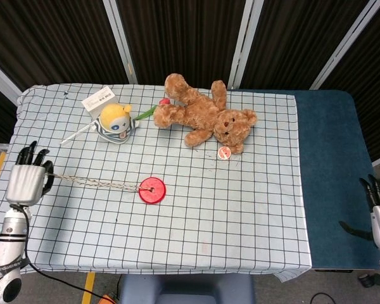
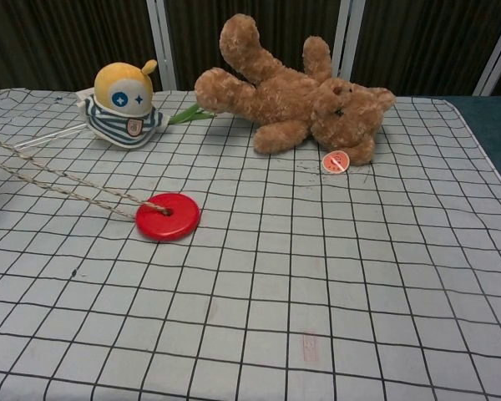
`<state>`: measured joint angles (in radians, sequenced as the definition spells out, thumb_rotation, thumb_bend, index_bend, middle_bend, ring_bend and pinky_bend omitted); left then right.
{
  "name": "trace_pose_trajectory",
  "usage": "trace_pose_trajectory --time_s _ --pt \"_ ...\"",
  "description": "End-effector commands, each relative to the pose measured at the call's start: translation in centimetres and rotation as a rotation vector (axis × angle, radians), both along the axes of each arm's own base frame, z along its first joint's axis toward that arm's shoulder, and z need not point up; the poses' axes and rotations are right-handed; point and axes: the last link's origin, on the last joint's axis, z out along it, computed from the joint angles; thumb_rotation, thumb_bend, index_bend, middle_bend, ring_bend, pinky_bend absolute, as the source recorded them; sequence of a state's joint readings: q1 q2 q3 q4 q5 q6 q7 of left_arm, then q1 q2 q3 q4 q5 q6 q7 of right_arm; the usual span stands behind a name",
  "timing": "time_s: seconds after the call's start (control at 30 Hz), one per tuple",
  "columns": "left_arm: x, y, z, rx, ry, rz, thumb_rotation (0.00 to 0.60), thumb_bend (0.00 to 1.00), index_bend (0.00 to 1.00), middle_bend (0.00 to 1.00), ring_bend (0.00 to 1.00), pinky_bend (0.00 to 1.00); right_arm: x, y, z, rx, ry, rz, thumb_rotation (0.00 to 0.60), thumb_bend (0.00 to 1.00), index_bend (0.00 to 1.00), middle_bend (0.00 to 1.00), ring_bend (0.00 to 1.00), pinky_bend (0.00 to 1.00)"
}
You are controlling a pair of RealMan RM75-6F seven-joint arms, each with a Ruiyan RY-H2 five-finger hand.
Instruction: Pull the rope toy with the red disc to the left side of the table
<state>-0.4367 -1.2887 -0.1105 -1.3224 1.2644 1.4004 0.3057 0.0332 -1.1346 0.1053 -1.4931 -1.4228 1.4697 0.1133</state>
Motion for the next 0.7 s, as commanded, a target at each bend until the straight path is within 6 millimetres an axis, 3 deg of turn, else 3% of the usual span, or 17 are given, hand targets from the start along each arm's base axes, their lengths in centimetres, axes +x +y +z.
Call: trace_pose_trajectory --time_s 0.03,0.2,0.43,0.57,0.7 --pt "-3.3 -0.4 3.4 0.095 0.003 0.086 0.6 0.73 0.88 0.24 0.04 0.18 0.2 0.1 -0.1 0.002 0.002 0.006 0.6 0.03 0.0 0.0 0.0 0.0" --pt "-6.1 -0.6 6.4 0.2 0.059 0.144 0.6 0.73 0.88 0.25 0.05 0.17 0.4 0.2 -0.3 0.006 0.008 0.009 0.6 0.03 0.0 0.0 0.0 0.0" --pt "-6.9 -0.3 8.9 0.403 0.1 0.171 0.6 0.76 0.88 0.28 0.08 0.15 0.6 0.1 -0.5 0.01 0.013 0.008 0.6 0.03 0.0 0.0 0.0 0.0" --pt "-6.1 0.3 7.9 0.402 0.091 0.122 0.6 0.76 0.88 0.3 0.09 0.15 0.6 0.0 -0.7 0.014 0.012 0.007 0.6 0.03 0.0 0.0 0.0 0.0" --pt "-4.6 0.4 5.0 0.279 0.018 0.046 0.6 0.75 0.88 0.3 0.1 0.15 0.6 0.0 -0.8 0.017 0.012 0.002 0.6 0.03 0.0 0.0 0.0 0.0"
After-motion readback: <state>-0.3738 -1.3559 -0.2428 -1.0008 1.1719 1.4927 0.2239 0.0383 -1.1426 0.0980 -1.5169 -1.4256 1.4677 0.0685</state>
